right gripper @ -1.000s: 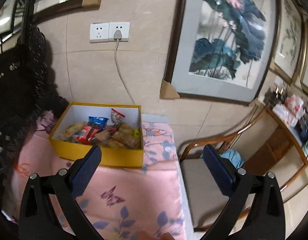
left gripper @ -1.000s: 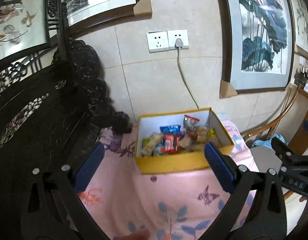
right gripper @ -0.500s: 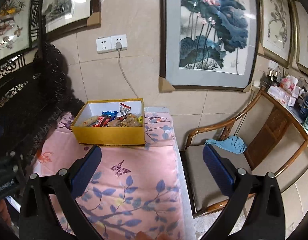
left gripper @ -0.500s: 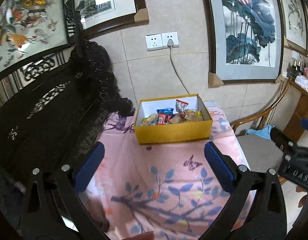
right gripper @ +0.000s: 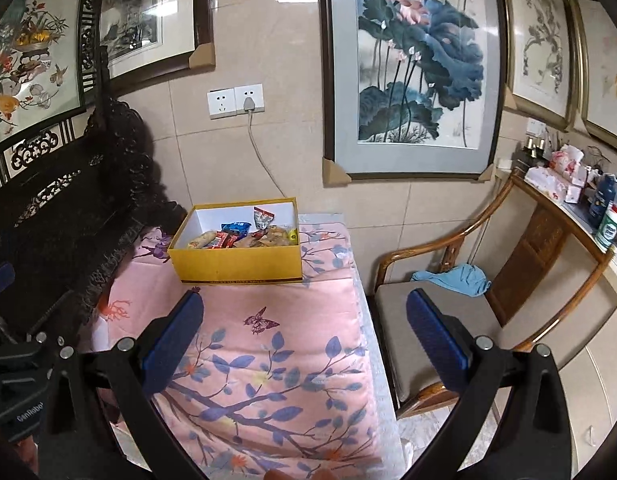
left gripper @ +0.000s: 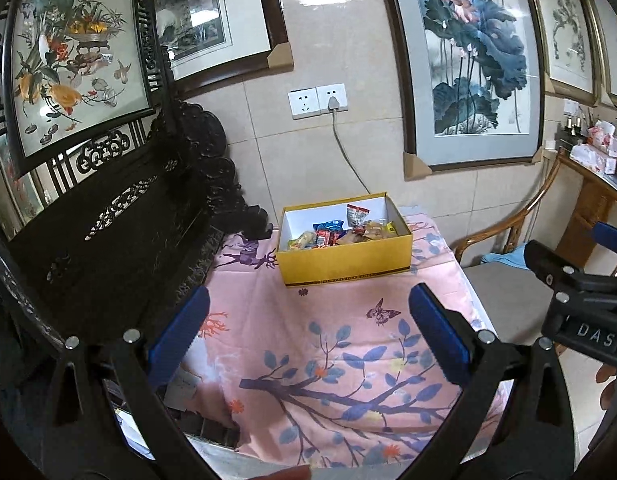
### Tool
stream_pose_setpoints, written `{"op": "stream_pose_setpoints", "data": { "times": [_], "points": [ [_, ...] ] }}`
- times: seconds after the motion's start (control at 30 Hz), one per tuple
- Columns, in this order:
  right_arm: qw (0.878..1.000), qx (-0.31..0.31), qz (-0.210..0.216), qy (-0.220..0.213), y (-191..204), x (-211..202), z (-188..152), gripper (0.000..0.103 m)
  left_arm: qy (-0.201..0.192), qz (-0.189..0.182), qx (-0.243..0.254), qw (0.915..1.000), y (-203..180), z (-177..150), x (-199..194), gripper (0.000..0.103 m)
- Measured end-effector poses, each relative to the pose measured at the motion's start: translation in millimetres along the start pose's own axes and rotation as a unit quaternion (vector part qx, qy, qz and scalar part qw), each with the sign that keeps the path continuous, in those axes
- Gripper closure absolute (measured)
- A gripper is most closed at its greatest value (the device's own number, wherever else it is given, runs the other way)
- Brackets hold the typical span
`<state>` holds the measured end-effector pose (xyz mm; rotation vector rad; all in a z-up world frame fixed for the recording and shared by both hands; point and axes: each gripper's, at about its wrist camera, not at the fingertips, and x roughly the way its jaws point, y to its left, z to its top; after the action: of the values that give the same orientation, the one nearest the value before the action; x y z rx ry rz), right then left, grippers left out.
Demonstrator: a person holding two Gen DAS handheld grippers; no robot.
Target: Organize snacks
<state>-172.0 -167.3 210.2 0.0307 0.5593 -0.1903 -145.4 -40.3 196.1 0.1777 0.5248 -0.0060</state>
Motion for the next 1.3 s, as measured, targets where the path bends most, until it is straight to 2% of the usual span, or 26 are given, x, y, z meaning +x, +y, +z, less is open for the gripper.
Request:
{"op": "stream_pose_setpoints", "data": {
  "times": [0.37,0.97,1.07,1.13,1.23,1.3],
  "points": [
    [1.0,-0.012,-0.022,-0.001,24,-34,-18,0.001,-0.007,-0.026,-0.003,0.9996,20,-15,-25,0.002],
    [0.999,-0.006,-0.031,0.001,26,-48,-24,0.001,0.002,-0.028,-0.006,0.9996,24,-23,-31,0.002],
    [0.999,-0.008,-0.03,0.002,27,-46,-24,0.001,-0.014,-0.048,-0.012,0.9987,25,-25,-31,0.002],
    [1.0,-0.009,-0.029,0.006,29,-43,-24,0.001,-0.021,-0.042,-0.025,0.9986,27,-25,-31,0.002],
    [0.999,-0.016,-0.031,0.01,31,-41,-24,0.001,-0.018,-0.028,-0.005,0.9994,21,-25,-28,0.002],
    [0.999,-0.02,-0.038,0.008,32,-41,-24,0.001,-0.013,-0.016,-0.011,0.9997,22,-25,-25,0.002]
  ]
}}
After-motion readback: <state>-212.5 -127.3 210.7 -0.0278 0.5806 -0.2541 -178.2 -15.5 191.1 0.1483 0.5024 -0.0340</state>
